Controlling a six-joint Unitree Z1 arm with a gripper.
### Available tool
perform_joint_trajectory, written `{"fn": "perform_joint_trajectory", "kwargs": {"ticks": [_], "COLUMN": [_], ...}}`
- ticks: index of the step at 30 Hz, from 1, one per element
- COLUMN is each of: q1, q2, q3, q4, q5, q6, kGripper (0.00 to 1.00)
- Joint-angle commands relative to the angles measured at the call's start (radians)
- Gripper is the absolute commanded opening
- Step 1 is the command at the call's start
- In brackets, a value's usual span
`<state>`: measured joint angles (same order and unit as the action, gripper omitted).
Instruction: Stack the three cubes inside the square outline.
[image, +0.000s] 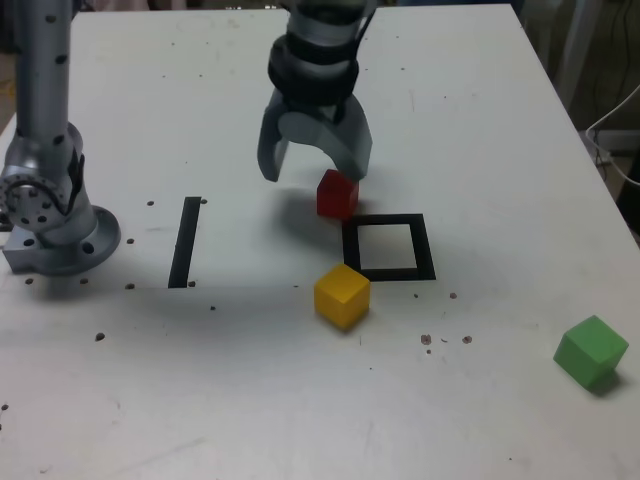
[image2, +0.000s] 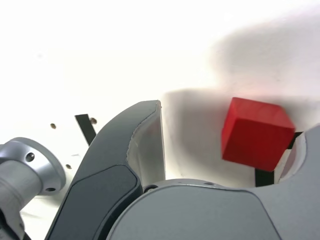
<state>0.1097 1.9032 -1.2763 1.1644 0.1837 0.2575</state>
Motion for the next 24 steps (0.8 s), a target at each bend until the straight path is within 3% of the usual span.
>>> {"fn": "perform_joint_trajectory", "kwargs": {"ticks": [1,14,24], "q1": [-0.006,-0.033,-0.024], "q2": [0.014,0.052,0.080], "q3": [-0.012,-0.027,-0.046], "q4": [-0.007,-0.022,-0.008], "q5": [-0.001,-0.008,-0.030], "q6": [0.002,0.009,0.117], "kGripper": [0.89,0.81,0.71]}}
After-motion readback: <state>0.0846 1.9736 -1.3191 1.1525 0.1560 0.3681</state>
